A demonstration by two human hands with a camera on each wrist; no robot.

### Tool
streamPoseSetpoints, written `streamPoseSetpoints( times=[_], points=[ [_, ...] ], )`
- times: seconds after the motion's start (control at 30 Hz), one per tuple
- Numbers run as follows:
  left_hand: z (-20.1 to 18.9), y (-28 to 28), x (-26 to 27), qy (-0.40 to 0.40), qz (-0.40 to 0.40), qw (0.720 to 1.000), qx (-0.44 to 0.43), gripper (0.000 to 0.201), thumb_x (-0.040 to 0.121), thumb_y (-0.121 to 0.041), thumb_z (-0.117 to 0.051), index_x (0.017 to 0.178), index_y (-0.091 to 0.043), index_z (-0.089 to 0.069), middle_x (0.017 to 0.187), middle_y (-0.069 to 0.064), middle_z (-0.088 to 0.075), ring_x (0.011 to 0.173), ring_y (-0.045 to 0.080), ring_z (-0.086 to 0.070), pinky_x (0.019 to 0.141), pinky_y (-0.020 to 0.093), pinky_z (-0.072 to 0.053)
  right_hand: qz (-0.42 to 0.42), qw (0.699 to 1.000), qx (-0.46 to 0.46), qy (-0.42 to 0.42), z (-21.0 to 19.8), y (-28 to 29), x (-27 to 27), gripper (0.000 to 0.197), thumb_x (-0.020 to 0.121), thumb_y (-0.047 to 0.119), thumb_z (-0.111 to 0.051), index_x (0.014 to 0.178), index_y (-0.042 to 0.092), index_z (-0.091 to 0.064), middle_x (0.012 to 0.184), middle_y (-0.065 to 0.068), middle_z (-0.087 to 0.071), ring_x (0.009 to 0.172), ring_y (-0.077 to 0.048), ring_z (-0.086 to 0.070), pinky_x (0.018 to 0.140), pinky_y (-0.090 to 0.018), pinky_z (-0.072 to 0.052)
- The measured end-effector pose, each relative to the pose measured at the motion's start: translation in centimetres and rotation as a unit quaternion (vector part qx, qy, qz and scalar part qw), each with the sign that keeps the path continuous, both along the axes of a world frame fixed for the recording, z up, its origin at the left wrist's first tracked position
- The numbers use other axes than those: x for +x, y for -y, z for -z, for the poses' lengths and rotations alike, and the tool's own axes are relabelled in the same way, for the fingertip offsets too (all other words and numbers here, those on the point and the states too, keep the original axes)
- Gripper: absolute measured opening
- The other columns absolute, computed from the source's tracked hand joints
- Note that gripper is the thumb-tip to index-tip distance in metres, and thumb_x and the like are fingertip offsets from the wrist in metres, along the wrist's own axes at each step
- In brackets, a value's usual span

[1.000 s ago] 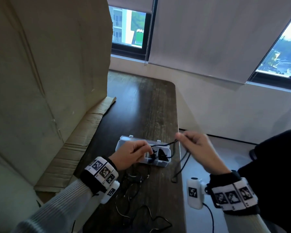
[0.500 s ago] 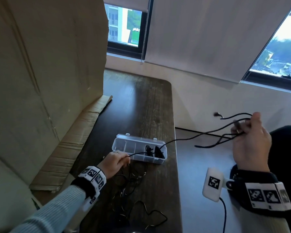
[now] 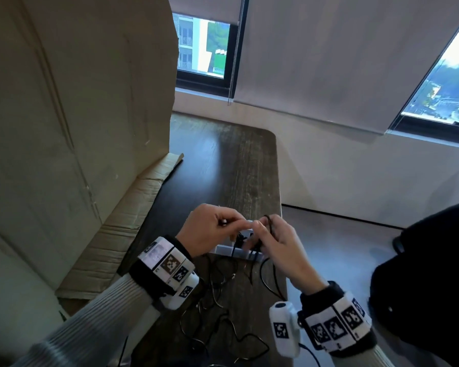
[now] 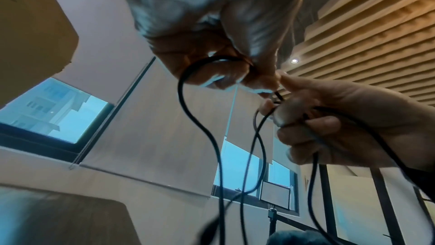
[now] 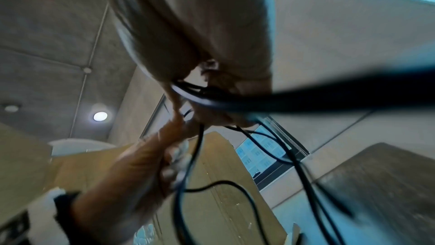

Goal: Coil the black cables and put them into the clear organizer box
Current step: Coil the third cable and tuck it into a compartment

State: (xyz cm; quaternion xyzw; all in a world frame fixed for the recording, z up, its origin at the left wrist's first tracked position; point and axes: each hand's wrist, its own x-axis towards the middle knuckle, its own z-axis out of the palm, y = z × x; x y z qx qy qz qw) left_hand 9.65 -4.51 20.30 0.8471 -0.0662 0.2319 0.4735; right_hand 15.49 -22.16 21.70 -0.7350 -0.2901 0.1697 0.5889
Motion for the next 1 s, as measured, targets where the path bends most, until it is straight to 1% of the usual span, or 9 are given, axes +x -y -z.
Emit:
streamPoseSetpoints(
  times=[0.1, 0.2, 0.27, 0.33, 0.5, 0.6, 0.7, 0.83, 1.0],
  points=[
    [1.6, -0.8, 0.4, -0.007, -0.02, 0.999, -0.035, 0.027, 0.08, -0.05, -0.066, 0.073, -0.024, -0.072, 0.056, -0.004, -0.063, 0.047, 0.005, -0.049, 0.05, 0.025, -0.043, 0.02, 0.999, 0.023, 0.032, -0.8, 0.2, 0.9, 0.01, 0.093, 0.013, -0.059, 0.086, 0.005, -0.06, 0.061, 0.011, -0.058, 0.058, -0.004, -0.052, 0.062, -0.023, -0.045],
    [4.4, -0.7, 0.4, -0.007, 0.003, 0.998, 0.055, 0.027, 0.091, -0.047, -0.048, 0.073, -0.03, -0.06, 0.059, -0.011, -0.055, 0.054, 0.004, -0.049, 0.057, 0.021, -0.042, 0.052, 0.993, 0.099, 0.047, -2.4, 0.5, 1.3, 0.011, 0.095, 0.009, -0.053, 0.089, 0.013, -0.061, 0.065, 0.015, -0.057, 0.062, -0.001, -0.051, 0.063, -0.016, -0.045],
    [6.5, -0.8, 0.3, -0.038, 0.007, 0.992, 0.122, 0.036, 0.094, -0.049, -0.036, 0.078, -0.024, -0.057, 0.065, -0.011, -0.053, 0.063, 0.006, -0.051, 0.065, 0.018, -0.042, 0.091, 0.978, 0.18, 0.058, -3.9, 1.1, 1.4, 0.012, 0.095, 0.01, -0.05, 0.093, 0.015, -0.061, 0.068, 0.015, -0.057, 0.063, -0.001, -0.049, 0.062, -0.014, -0.045],
    [8.7, -1.3, 0.1, -0.089, 0.018, 0.991, 0.097, 0.042, 0.093, -0.058, -0.03, 0.079, -0.026, -0.053, 0.068, -0.008, -0.055, 0.063, 0.007, -0.053, 0.064, 0.018, -0.045, 0.115, 0.954, 0.27, 0.064, -5.5, 1.9, 1.7, 0.012, 0.093, 0.017, -0.049, 0.098, 0.015, -0.06, 0.067, 0.011, -0.051, 0.061, -0.003, -0.044, 0.06, -0.012, -0.041],
    [12.6, -3.1, -0.4, -0.128, -0.013, 0.987, 0.1, 0.034, 0.096, -0.048, -0.036, 0.079, -0.024, -0.054, 0.067, -0.011, -0.054, 0.064, 0.003, -0.055, 0.064, 0.012, -0.043, 0.162, 0.916, 0.349, 0.116, -7.3, 4.2, 3.2, 0.018, 0.101, 0.016, -0.041, 0.107, 0.018, -0.057, 0.065, 0.01, -0.058, 0.064, -0.005, -0.052, 0.063, -0.015, -0.042],
    [14.1, -4.3, -1.0, -0.168, -0.046, 0.979, 0.11, 0.033, 0.095, -0.046, -0.034, 0.077, -0.027, -0.053, 0.064, -0.012, -0.053, 0.064, 0.002, -0.057, 0.067, 0.018, -0.047, 0.185, 0.905, 0.367, 0.11, -7.9, 5.7, 3.9, 0.022, 0.104, 0.014, -0.036, 0.106, 0.02, -0.057, 0.067, 0.011, -0.063, 0.068, -0.005, -0.056, 0.067, -0.017, -0.044],
    [14.1, -4.7, -1.5, -0.182, -0.064, 0.979, 0.071, 0.03, 0.097, -0.038, -0.035, 0.072, -0.033, -0.051, 0.062, -0.009, -0.055, 0.064, 0.006, -0.058, 0.067, 0.022, -0.048, 0.162, 0.926, 0.332, 0.072, -7.7, 6.7, 4.8, 0.018, 0.101, 0.022, -0.042, 0.102, 0.019, -0.06, 0.067, 0.007, -0.063, 0.065, -0.009, -0.054, 0.063, -0.017, -0.045],
    [11.0, -5.4, -1.0, -0.133, -0.132, 0.981, 0.053, 0.034, 0.1, -0.031, -0.037, 0.069, -0.032, -0.05, 0.062, -0.008, -0.055, 0.06, 0.008, -0.056, 0.062, 0.018, -0.042, 0.115, 0.985, 0.125, 0.001, -4.1, 6.1, 5.3, 0.02, 0.099, 0.02, -0.044, 0.099, 0.013, -0.062, 0.065, 0.002, -0.066, 0.063, -0.011, -0.058, 0.064, -0.021, -0.048],
    [6.2, -6.0, -0.6, -0.079, -0.161, 0.984, -0.017, 0.034, 0.102, -0.026, -0.035, 0.074, -0.016, -0.052, 0.069, 0.005, -0.056, 0.068, 0.028, -0.055, 0.067, 0.038, -0.044, 0.032, 0.992, -0.062, -0.109, 2.8, 4.4, 4.2, 0.022, 0.102, 0.012, -0.04, 0.104, 0.002, -0.06, 0.079, -0.009, -0.07, 0.074, -0.018, -0.068, 0.067, -0.022, -0.055]
  ],
)
